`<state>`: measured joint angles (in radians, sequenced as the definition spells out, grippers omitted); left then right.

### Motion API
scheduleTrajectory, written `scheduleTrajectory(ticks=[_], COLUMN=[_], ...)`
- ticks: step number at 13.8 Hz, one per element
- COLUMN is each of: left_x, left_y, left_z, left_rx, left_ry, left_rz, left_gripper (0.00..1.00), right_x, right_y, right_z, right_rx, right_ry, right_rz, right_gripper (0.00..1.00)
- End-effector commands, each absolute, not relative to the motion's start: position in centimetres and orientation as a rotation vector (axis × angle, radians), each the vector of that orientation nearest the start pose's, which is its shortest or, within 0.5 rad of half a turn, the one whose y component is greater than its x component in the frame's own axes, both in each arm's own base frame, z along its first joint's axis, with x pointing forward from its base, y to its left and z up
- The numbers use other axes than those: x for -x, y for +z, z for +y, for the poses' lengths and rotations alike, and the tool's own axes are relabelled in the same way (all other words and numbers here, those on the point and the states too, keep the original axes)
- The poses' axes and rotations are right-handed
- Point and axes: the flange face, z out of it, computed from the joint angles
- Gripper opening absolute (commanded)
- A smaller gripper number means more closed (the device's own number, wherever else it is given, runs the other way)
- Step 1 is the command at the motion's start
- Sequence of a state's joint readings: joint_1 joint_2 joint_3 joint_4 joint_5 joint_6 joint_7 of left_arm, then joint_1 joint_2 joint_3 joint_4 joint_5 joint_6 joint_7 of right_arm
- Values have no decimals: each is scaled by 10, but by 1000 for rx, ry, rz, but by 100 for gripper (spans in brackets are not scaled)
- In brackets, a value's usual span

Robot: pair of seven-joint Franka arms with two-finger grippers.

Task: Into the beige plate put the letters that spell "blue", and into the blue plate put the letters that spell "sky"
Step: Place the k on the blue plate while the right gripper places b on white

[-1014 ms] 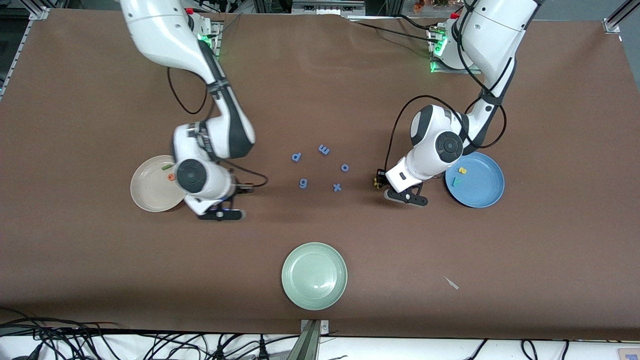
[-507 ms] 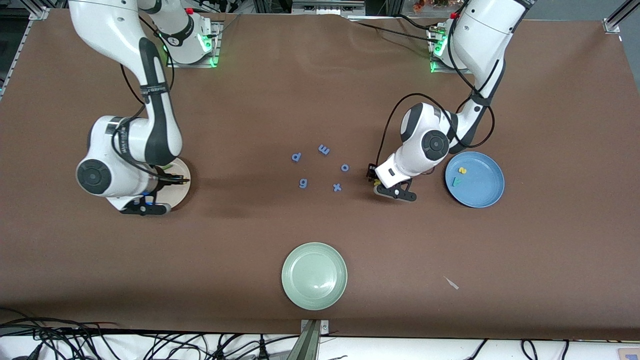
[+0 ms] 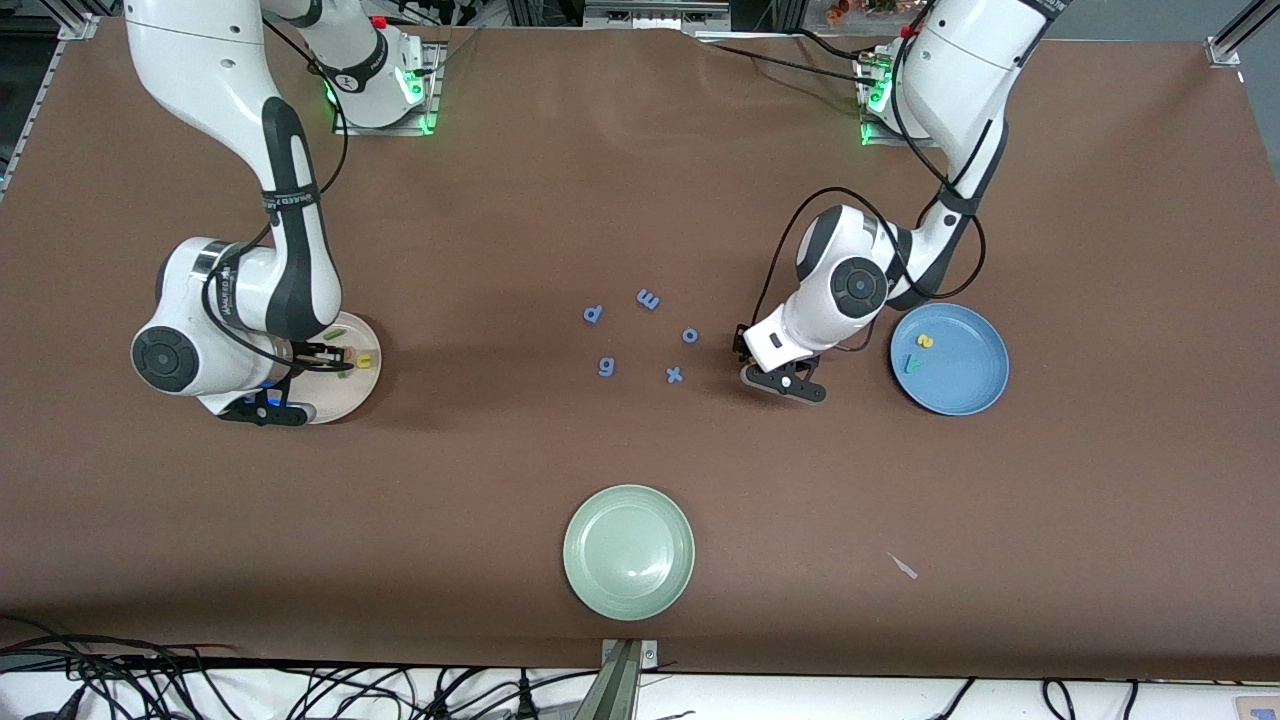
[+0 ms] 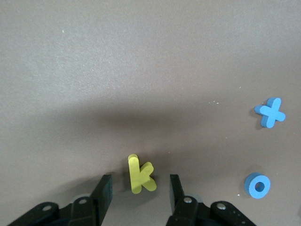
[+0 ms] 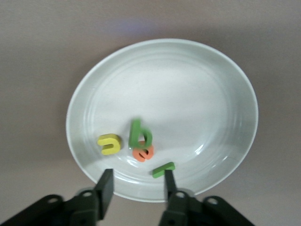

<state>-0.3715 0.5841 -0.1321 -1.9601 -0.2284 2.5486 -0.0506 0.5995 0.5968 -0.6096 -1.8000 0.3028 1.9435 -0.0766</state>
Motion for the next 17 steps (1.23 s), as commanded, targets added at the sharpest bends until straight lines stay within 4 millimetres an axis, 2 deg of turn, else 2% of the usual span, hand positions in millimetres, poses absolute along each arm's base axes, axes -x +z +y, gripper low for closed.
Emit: scheduleTrajectory(ticks=[1,3,4,6,8,10,12,13,15,17], left_x=[-540,-542,-542,-542,-542,-543,-550,-561,-569,-563], left_y=[173,170,169,169,168,168,184,204,235,259], left_z=[-302,-301,-301,-301,-299,-297,-292,-268,-207,-135], left_rx=[3283,3285,3285,3284,3280,3278,3283,3269,3198,3169], left_ry=[81,68,65,64,67,65,31,-10,37,121], left_rz=[442,437,436,446,451,447,439,421,499,621], left_gripper=[58,56,52,29,0,0,0,0,0,0], right_x=[-617,-624,-628,-632,-633,-634,-637,-636,-631,-614], right_y=[264,280,288,299,304,312,330,337,378,416], right_z=[60,69,73,77,77,78,89,93,90,101], right_rx=[3135,3127,3122,3118,3116,3113,3110,3110,3122,3145], right_ry=[540,544,547,541,526,507,528,550,486,441], right_rz=[62,44,36,21,21,8,-18,-34,-69,-203], right_gripper=[100,100,100,100,100,100,100,100,100,100])
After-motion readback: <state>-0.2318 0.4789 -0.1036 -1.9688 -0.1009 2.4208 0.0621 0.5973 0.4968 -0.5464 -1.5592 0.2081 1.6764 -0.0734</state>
